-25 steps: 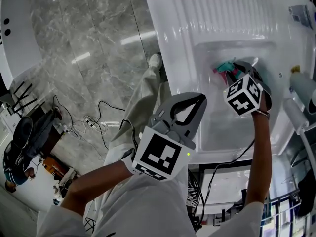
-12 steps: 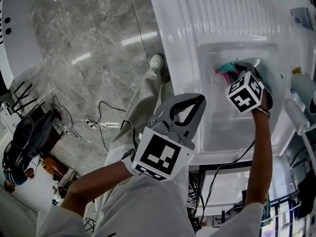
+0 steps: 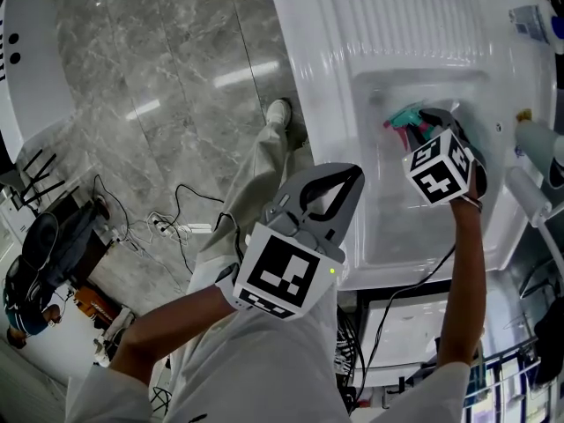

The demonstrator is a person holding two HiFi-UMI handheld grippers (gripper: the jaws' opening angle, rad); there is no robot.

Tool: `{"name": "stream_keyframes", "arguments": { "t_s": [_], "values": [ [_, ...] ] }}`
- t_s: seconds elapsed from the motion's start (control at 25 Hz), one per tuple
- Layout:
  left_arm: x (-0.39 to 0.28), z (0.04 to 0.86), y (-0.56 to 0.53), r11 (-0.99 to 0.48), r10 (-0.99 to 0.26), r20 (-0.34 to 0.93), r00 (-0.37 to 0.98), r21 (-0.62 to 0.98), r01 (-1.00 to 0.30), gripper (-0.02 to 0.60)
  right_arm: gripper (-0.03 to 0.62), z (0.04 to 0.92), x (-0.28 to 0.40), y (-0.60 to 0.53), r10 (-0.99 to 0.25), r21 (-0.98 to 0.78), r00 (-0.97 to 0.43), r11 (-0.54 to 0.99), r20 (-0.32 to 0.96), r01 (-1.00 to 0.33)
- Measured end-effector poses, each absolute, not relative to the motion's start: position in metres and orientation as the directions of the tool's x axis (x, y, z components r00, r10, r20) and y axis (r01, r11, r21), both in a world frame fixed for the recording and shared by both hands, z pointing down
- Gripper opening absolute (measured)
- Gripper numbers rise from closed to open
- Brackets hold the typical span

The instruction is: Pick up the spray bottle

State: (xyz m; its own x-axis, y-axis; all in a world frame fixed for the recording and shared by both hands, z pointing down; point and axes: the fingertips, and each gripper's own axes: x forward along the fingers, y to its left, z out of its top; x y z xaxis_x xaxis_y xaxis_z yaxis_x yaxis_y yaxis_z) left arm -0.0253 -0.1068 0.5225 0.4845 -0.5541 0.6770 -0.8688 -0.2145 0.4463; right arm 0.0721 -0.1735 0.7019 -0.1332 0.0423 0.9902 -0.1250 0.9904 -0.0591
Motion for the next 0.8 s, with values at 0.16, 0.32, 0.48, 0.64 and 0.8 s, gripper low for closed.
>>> {"name": "stream_keyframes", "arguments": {
  "t_s": [0.16,0.32,0.48,0.64,0.8],
  "values": [
    [-0.025,0.512,-0.104,-0.238,-0.564,0.666,0.489,0.436,-0.868,0.004,0.112,0.678,0.069,-0.174,-0.021,-0.013,-0.185,0.983,0.982,-0.182],
    [-0.024,0.496,-0.097,-0.267,-0.574,0.656,0.49,0.416,-0.869,0.004,0.114,0.644,0.064,-0.17,-0.095,0.03,-0.252,0.968,0.963,-0.249],
    [-0.023,0.476,-0.091,-0.297,-0.594,0.639,0.489,0.391,-0.871,0.003,0.114,0.603,0.061,-0.163,-0.185,0.07,-0.332,0.941,0.925,-0.33],
    [-0.02,0.453,-0.086,-0.33,-0.621,0.612,0.491,0.364,-0.871,0.003,0.114,0.558,0.062,-0.158,-0.287,0.109,-0.396,0.903,0.872,-0.415],
    [-0.015,0.425,-0.077,-0.364,-0.638,0.587,0.499,0.34,-0.867,0.003,0.114,0.509,0.068,-0.146,-0.393,0.144,-0.439,0.854,0.808,-0.5]
  ]
}}
